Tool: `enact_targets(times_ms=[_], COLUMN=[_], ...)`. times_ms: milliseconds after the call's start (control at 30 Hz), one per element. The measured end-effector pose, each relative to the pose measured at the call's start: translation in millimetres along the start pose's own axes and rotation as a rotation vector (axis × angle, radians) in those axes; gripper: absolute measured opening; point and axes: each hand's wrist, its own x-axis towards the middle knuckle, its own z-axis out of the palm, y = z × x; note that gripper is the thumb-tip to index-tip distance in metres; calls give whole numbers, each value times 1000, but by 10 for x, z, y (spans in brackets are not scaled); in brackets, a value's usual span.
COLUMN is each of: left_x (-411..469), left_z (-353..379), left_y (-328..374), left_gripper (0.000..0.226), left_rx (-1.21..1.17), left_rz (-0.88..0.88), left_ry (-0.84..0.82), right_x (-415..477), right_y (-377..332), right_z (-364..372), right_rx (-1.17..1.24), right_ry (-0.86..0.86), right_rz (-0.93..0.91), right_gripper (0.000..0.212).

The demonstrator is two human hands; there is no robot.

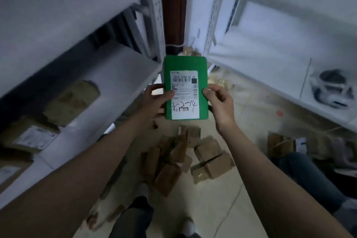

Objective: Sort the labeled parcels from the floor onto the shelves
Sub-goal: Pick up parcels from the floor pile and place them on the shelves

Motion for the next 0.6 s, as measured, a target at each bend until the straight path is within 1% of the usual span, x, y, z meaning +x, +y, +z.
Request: enact_targets(times_ms=[67, 133, 233, 300, 333, 433, 500, 600], left_x=[-281, -558, -1005, -1325, -1484, -1905, -2132, -2339], left_z=[-115, -245, -468, -636, -715, -989, -1174, -1409], left_y=[444, 893, 1529, 1851, 1978, 2247, 2309, 2221], left_gripper=[55, 48, 49, 50, 51, 55, 58, 61], left_rx=[-29, -45, -42, -48, -47, -41, -43, -16], left_rz=[92, 183, 313, 399, 442, 531, 552, 540], left_ry=[83, 147, 225, 306, 344, 426, 479, 567], right_x=[-63, -151, -329, -437, -499, -639, -713, -851], right_y=[-477, -961, -1645, -2020, -2187, -2539, -2652, -2642], right_z=[200, 437, 794, 1016, 1124, 1438, 1643, 1921], right_rx=[-2, 22, 63, 75, 78, 40, -9, -56], right_ry=[-60, -120, -208, -259, -297, -435, -495, -558], right_rz=[-67, -138, -271, -376, -431, -555, -605, -572], right_gripper=[15, 17, 24, 31, 31, 22, 25, 18])
